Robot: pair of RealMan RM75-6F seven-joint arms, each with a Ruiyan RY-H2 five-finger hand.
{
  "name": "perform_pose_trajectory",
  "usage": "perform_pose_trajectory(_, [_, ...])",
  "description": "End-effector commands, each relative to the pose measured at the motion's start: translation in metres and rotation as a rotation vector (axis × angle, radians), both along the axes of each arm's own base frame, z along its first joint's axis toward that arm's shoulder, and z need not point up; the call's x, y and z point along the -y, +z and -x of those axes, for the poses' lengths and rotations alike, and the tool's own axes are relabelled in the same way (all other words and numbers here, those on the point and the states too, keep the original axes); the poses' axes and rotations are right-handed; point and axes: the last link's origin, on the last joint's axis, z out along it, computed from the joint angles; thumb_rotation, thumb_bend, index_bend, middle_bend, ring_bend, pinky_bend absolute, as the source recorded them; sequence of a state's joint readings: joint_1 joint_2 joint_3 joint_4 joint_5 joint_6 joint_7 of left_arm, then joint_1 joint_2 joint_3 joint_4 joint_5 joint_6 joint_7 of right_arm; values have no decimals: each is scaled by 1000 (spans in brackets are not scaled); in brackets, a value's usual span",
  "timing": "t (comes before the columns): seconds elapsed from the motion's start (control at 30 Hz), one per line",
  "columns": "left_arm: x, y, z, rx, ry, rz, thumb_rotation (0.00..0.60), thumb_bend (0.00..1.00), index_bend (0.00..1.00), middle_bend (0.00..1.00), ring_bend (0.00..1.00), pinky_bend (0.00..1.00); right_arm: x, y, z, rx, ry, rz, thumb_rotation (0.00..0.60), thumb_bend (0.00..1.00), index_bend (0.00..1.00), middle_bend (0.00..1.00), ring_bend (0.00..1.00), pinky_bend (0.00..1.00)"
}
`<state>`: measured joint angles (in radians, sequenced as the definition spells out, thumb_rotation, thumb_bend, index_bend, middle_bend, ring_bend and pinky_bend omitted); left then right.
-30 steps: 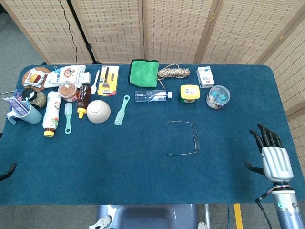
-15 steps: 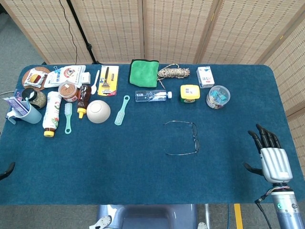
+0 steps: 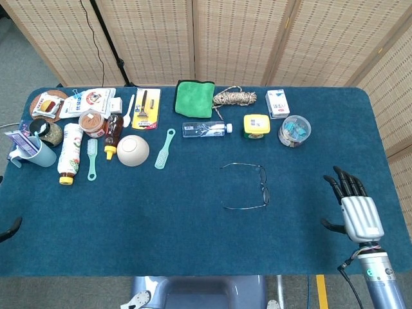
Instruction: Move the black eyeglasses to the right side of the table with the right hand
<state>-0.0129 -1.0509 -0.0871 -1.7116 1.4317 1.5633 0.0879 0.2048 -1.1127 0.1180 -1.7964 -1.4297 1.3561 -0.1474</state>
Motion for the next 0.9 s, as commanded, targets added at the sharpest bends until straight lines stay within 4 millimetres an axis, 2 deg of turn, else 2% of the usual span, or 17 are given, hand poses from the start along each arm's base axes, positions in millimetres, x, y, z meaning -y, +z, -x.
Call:
perform_pose_trajectory(0.03, [-2, 1, 0, -4, 3, -2, 570, 245, 58, 0, 0, 0, 9, -8, -6, 12, 18, -22, 600, 22, 120, 9, 22, 76])
perform_pose_trajectory(0.43, [-6, 7, 3, -17, 19, -13, 571, 245, 58, 0, 0, 0, 34, -39, -30, 36, 71, -116, 600, 22, 103, 9, 22, 76])
perform_pose_trajectory(0.9, [-12, 13, -1, -7, 0, -23, 570, 245, 58, 0, 0, 0, 47, -75, -57, 61, 114, -233, 600, 23, 52, 0, 0, 64])
